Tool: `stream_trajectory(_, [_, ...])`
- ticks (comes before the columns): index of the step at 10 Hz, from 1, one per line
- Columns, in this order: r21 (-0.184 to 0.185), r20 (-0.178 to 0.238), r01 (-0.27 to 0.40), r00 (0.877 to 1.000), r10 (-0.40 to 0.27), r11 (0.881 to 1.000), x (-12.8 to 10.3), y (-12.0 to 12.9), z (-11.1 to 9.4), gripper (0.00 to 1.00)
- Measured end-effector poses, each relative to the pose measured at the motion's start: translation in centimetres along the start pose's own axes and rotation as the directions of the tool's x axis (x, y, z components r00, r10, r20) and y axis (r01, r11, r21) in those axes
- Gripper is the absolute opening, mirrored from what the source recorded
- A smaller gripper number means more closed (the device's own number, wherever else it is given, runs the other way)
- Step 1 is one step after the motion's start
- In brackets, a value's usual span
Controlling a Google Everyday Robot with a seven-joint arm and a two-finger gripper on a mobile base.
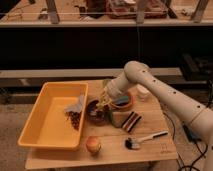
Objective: Place banana in purple bowl
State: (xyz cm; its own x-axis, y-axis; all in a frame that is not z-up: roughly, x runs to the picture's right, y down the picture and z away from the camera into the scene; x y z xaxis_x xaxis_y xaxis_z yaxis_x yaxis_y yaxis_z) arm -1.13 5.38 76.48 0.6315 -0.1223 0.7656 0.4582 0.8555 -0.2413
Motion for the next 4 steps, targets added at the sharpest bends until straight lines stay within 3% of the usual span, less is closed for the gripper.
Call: stream_trajectory(4, [-0.002, 0.001, 0.002, 1.000, -0.002, 1.000, -0.11, -0.07, 0.12, 0.80])
